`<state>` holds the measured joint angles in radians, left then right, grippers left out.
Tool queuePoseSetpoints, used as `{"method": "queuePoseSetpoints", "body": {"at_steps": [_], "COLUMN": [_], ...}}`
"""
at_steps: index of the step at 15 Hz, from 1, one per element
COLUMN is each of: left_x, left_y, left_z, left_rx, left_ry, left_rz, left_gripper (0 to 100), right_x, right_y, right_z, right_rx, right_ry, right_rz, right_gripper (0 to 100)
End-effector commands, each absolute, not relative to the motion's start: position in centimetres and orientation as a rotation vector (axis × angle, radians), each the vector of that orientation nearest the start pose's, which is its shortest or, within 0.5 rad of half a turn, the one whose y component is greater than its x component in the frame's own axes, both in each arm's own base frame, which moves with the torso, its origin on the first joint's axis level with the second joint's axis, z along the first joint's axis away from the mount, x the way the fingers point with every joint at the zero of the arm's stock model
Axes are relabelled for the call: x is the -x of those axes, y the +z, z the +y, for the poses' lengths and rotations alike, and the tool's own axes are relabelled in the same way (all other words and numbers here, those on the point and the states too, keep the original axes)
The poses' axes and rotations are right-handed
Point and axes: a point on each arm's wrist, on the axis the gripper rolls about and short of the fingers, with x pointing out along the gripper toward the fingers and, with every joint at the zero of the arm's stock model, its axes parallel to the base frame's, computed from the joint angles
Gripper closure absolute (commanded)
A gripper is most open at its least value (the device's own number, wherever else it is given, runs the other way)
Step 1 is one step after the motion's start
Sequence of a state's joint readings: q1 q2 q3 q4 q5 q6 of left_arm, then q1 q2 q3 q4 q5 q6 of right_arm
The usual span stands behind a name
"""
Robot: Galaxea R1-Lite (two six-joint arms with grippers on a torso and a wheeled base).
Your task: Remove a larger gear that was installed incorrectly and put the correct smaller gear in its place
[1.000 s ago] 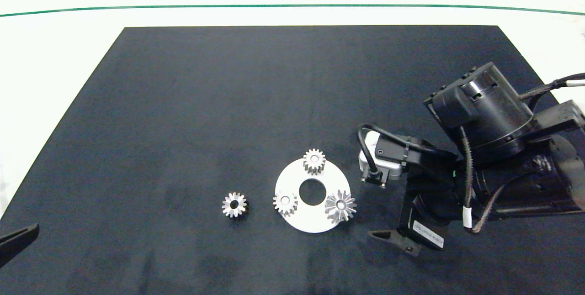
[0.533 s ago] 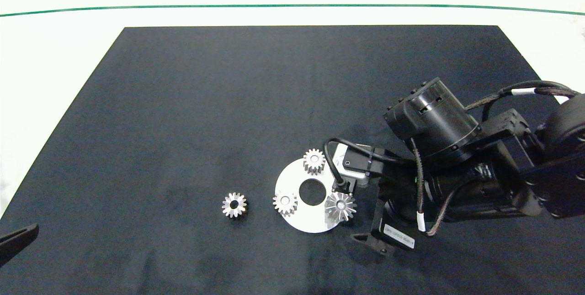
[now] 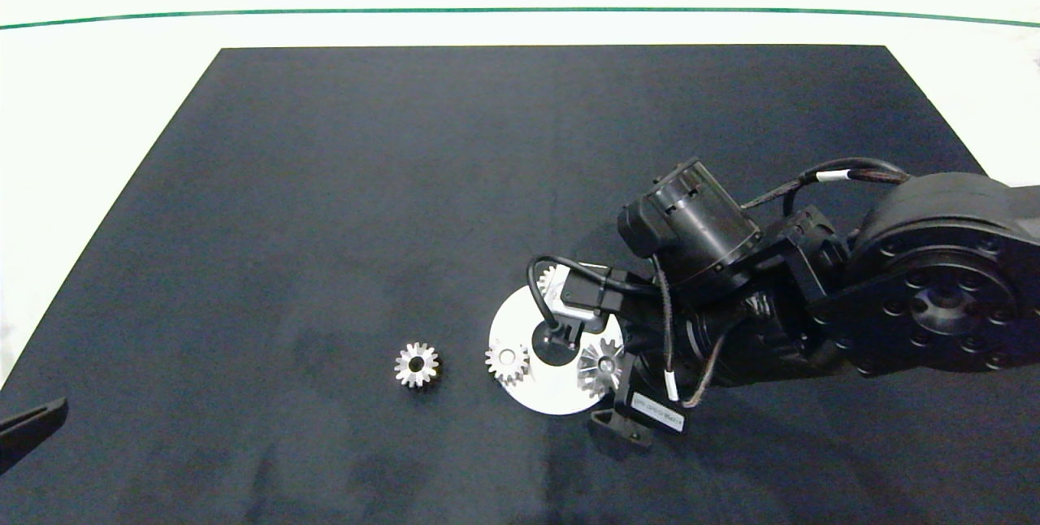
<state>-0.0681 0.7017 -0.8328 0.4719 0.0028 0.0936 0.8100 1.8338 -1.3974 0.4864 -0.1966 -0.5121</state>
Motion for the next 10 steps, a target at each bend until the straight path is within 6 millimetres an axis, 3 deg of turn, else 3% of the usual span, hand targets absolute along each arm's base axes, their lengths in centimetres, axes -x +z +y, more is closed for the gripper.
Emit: {"method": "queuePoseSetpoints", "body": {"at_steps": [1,5,10], "left_x": [-3.01,-2.98,-2.9], "left_y": [25.75,25.66,25.67], "left_z": [-0.19,-0.19,-0.18], "left_rx": [-0.106,-0.106,-0.106], "left_ry": [-0.077,-0.078,-0.077], "left_rz": [0.334,0.337,0.334], "left_gripper": [0,0,0], "right_x": [-23.54,-23.84,-24.15], "right_y": [19.88,19.41,19.45], "right_z": [24.28,24.57,24.98], "right_rx": [0.933,0.939,0.937], "right_ry": [0.776,0.773,0.771], "right_rz": [0.674,0.686,0.678], "right_gripper": [0,0,9]}}
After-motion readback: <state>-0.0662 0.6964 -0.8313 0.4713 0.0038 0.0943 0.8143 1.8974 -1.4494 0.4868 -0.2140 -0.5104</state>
